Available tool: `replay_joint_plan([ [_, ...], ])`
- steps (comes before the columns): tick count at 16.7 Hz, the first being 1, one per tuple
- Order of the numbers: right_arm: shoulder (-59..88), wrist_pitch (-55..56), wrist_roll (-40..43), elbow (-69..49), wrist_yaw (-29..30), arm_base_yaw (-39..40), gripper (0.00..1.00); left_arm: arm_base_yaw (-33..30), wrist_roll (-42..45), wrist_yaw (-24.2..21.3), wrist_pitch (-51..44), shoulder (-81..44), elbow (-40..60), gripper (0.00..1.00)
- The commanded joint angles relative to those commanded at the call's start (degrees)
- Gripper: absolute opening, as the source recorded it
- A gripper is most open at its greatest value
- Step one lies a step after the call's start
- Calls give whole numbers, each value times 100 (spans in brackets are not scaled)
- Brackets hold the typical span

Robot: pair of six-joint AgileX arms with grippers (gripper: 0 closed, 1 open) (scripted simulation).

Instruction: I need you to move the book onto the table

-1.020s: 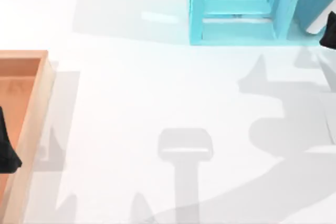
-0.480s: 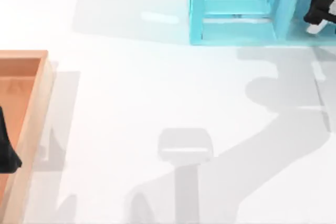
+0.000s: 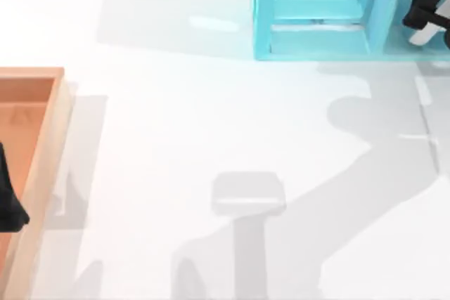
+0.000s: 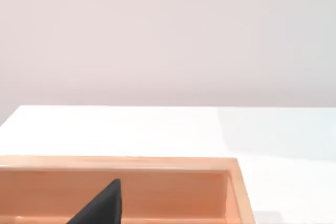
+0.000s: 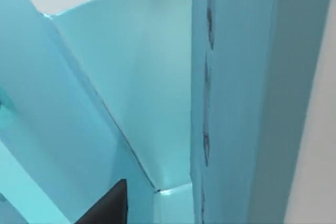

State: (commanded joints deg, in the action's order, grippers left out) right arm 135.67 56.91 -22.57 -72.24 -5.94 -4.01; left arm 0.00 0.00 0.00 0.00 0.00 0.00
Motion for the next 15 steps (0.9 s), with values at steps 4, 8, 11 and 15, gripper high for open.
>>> replay_joint_plan([
  [4,0,0,0,0,0,0,62,0,0,0,0,0,0,100],
  [8,0,0,0,0,0,0,32,0,0,0,0,0,0,100],
  [11,0,0,0,0,0,0,10,0,0,0,0,0,0,100],
  [15,0,0,0,0,0,0,0,0,0,0,0,0,0,100],
])
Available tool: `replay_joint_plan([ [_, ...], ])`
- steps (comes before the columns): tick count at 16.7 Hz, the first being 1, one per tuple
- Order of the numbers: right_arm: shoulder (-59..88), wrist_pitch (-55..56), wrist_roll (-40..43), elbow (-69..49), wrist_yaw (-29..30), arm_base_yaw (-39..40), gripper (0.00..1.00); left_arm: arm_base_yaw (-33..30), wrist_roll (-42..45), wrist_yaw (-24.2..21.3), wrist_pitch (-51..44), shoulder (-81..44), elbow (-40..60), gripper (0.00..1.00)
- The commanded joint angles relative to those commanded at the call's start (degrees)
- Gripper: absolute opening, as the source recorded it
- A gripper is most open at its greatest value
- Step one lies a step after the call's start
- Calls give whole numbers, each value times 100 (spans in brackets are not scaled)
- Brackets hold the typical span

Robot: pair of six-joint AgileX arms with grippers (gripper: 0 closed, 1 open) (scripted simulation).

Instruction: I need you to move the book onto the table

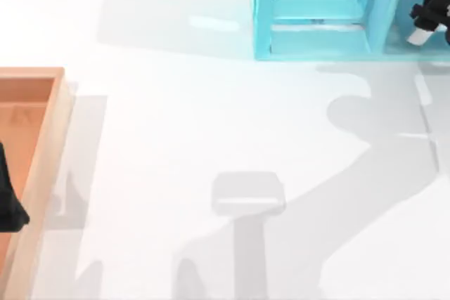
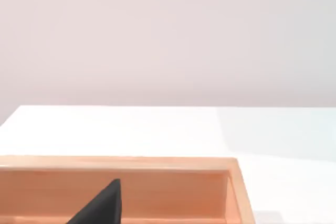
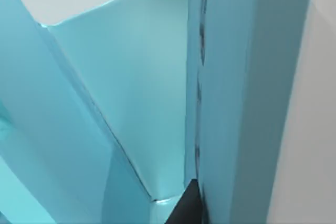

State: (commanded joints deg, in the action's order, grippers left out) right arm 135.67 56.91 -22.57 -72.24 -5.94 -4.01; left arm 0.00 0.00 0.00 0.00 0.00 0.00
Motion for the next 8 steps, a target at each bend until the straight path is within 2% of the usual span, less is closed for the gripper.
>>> replay_joint_plan([
  [8,-36,-49,-38,72,-2,28,0,0,0,0,0,0,0,100],
])
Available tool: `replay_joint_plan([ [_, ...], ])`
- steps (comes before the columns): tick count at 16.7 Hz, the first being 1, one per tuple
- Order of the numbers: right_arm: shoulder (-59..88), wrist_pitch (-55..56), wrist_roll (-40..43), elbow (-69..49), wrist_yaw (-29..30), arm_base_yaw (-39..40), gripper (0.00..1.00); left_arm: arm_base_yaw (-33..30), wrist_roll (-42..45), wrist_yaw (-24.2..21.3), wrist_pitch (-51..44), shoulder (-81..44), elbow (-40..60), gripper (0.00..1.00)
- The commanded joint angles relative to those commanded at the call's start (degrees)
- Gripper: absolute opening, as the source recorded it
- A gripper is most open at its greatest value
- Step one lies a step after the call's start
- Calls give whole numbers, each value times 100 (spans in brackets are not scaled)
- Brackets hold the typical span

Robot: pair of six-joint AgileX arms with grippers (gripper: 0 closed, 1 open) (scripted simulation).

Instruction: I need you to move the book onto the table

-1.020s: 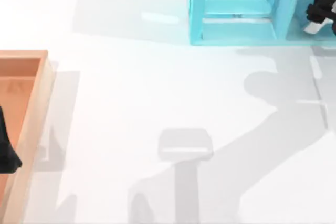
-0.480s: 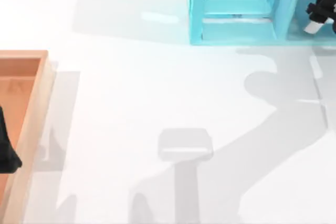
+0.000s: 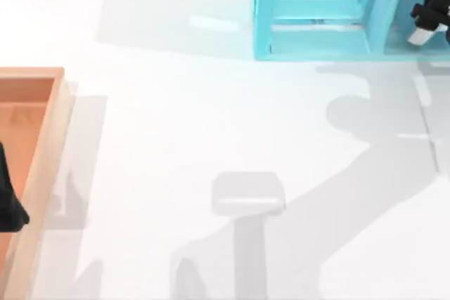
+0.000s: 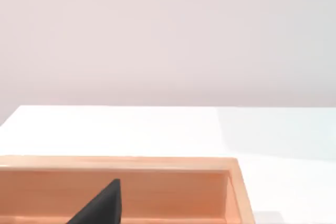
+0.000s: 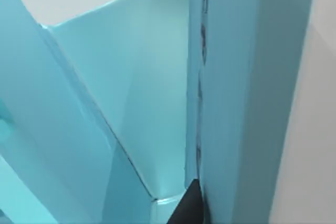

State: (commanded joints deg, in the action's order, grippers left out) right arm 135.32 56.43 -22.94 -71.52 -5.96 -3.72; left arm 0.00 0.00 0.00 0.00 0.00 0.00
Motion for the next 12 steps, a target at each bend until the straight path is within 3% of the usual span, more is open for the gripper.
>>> replay_joint_plan([
  [5,-1218,-674,-17,545,-30,-55,0,0,0,0,0,0,0,100],
  [12,-4414,-2427,2,1982,-171,-115,0,0,0,0,0,0,0,100],
])
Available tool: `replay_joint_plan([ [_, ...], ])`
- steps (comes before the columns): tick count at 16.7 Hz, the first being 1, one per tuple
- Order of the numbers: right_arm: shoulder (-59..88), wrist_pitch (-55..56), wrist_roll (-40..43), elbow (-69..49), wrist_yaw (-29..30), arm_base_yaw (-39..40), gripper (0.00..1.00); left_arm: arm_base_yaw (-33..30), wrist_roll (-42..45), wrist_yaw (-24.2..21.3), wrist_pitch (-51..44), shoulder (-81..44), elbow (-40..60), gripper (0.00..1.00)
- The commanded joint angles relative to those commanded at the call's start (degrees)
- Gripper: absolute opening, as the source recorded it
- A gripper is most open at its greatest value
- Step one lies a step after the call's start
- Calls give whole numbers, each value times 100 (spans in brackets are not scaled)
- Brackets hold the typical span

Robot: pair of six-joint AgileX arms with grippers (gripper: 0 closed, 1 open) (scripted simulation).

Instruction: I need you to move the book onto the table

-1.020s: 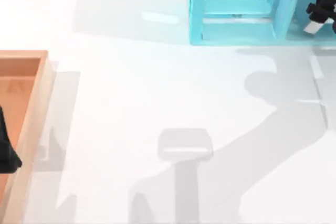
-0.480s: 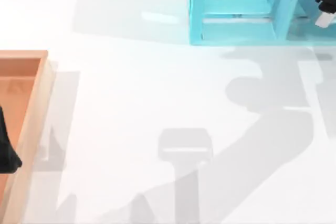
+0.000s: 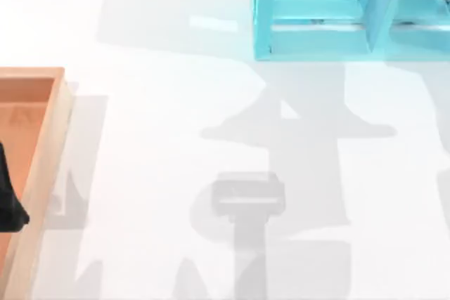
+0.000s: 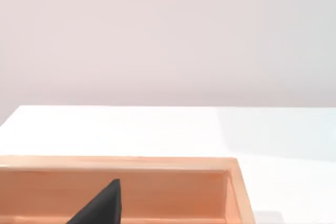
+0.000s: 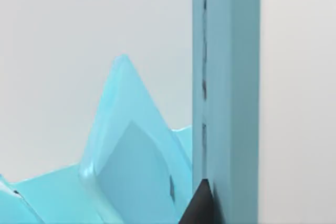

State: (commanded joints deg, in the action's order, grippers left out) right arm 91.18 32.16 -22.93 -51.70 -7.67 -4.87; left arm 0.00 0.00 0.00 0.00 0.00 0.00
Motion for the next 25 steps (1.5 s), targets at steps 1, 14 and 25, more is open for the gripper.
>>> replay_joint_plan([
  [1,-453,-241,2,193,-22,-8,0,0,0,0,0,0,0,100],
  [14,-2170,-1209,71,972,-59,21,0,0,0,0,0,0,0,100],
  [25,-550,-279,4005,541,2104,2896,0,0,0,0,0,0,0,100],
])
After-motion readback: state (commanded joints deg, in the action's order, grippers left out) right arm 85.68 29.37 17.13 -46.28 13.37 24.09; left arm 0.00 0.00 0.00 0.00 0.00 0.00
